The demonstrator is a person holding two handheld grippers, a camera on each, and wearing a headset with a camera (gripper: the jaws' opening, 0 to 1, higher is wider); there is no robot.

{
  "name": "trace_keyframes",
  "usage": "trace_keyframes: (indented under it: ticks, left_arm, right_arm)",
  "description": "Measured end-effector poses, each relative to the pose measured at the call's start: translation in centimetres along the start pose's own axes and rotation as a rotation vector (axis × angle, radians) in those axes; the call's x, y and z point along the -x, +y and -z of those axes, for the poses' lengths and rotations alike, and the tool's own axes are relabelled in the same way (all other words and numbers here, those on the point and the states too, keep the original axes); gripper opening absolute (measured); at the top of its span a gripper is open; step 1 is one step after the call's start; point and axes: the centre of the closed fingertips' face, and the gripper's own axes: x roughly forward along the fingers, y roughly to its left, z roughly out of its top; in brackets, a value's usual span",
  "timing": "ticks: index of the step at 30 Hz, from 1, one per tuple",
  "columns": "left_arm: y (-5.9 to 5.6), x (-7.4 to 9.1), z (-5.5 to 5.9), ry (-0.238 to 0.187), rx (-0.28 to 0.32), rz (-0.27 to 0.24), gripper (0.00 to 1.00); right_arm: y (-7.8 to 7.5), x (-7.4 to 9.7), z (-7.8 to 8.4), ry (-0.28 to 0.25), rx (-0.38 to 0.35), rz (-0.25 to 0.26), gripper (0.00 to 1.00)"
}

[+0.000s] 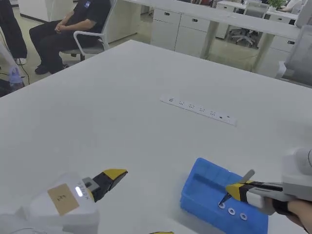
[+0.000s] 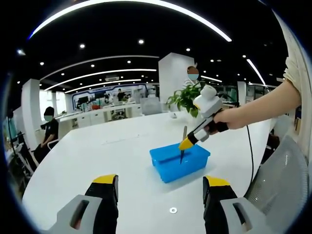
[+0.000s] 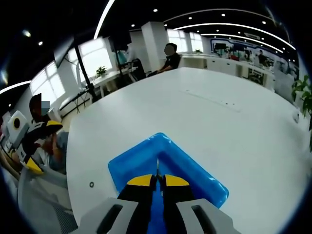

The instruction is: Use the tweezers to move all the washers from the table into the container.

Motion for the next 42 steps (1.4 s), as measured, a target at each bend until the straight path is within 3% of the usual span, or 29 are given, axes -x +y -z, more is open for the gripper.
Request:
trace_keyframes:
  ticks: [8,13,20,26,34,42]
  left_arm:
    - [0.0,0.0,0.0,0.000,-0.001,0.003,0.71]
    - [-0.2,0.0,0.0,0.003,-0.003,0.007,0.71]
    - [-0.3,0.0,0.0,0.002,-0.007,0.010,0.71]
    - [-0.2,0.0,0.1,0.006,-0.006,0.008,0.71]
    - [-0.2,0.0,0.2,0.008,-0.007,0.008,0.70]
    - [-0.2,-0.1,0.2,0.008,-0.007,0.009,0.70]
  right_arm:
    - [1.2,2.3,-1.0,-0.087,0.005,0.003,0.03]
    - [2.1,4.1,-2.3,-0.168,0.011,0.004,0.03]
    - [4.5,5.5,-2.8,-0.213,0.045,-0.051,0.03]
    - [6.3,5.0,-1.9,-0.202,0.038,-0.103,0.03]
    - [8.8,3.7,0.2,-0.132,0.072,-0.164,0.03]
    - [9.7,3.0,2.4,-0.071,0.071,-0.196,0.03]
